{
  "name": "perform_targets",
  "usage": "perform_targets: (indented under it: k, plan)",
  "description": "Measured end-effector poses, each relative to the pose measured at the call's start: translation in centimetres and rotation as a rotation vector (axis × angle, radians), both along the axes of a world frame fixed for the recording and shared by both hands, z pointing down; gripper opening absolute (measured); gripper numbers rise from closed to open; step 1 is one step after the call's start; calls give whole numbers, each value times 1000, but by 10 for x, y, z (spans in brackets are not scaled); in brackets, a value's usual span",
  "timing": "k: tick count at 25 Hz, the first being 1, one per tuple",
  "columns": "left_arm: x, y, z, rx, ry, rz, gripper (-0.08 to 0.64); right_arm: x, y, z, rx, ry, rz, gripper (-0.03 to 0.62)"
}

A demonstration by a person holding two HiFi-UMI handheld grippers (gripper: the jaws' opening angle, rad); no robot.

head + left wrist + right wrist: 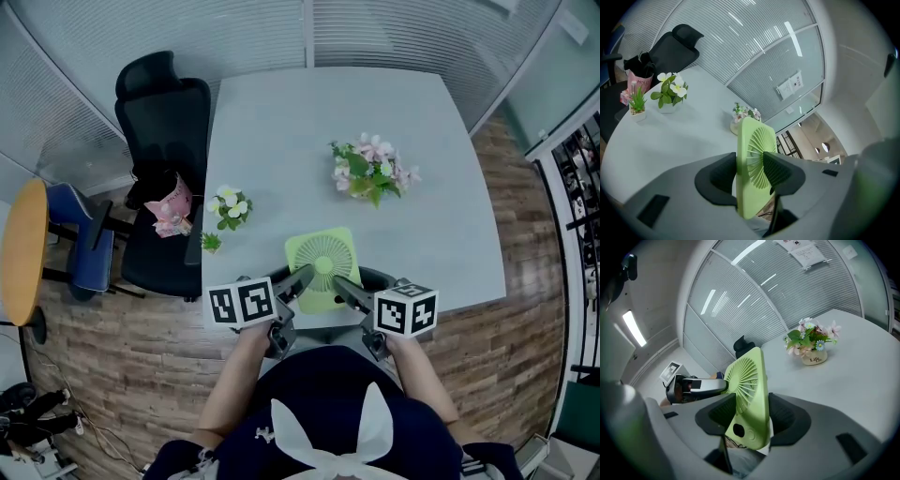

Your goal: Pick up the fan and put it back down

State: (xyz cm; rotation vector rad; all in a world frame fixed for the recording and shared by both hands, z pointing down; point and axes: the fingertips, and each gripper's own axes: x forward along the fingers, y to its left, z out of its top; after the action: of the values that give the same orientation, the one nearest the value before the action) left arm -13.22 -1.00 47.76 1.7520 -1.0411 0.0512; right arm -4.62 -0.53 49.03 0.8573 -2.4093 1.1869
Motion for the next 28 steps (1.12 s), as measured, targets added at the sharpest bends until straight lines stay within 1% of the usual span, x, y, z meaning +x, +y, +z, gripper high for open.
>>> perform_targets:
  k: [8, 14, 18, 22, 28]
  plan:
    - [33, -12, -1, -14, -1, 24, 190, 32, -10, 0, -18, 4, 23, 221]
    - [60, -26, -5, -25, 17, 13, 190, 59, -25, -7, -23, 19, 11, 222]
    - [76, -37, -9, -20, 13, 10, 190, 76, -36, -10, -28, 18, 13, 222]
    - [86, -46, -12, -18, 11, 5, 190, 86, -46, -13, -28, 17, 9, 222]
    - [90, -55, -12, -19, 10, -11, 190, 90, -56, -13, -25, 16, -4, 222]
